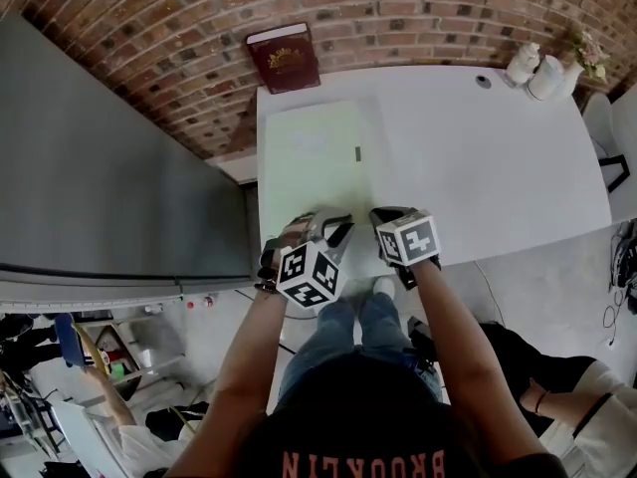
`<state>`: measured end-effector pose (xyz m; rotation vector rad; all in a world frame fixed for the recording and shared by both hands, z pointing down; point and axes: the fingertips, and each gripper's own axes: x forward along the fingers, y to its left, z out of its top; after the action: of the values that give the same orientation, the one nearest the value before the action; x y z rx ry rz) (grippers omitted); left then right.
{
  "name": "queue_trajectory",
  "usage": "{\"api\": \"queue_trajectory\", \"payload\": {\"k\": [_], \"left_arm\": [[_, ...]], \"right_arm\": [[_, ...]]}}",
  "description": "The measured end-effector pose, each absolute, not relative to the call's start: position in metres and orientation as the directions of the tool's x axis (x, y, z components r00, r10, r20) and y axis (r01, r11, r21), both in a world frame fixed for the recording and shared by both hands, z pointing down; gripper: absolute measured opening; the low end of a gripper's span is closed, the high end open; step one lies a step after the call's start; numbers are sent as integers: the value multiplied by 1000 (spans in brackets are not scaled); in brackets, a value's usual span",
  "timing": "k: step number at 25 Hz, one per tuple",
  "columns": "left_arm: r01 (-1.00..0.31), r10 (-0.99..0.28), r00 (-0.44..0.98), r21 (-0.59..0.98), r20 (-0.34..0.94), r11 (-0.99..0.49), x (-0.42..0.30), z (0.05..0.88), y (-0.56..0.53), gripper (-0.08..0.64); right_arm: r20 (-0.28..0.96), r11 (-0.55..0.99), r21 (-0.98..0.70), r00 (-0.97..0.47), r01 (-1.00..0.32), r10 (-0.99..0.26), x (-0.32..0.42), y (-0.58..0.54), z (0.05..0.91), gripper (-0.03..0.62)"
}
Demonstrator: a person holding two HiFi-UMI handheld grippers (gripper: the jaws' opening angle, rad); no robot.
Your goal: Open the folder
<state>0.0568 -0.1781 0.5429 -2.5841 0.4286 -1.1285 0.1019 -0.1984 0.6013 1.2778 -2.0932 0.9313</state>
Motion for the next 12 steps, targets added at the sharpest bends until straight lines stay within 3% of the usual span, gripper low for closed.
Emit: {"api": "queue_trajectory", "payload": {"k": [12], "left_arm": [[-303, -433, 711, -314, 554, -900, 31, 499, -186, 28]], "right_arm": [[782, 321, -209, -355, -924, -512, 102, -198, 603, 0]]}}
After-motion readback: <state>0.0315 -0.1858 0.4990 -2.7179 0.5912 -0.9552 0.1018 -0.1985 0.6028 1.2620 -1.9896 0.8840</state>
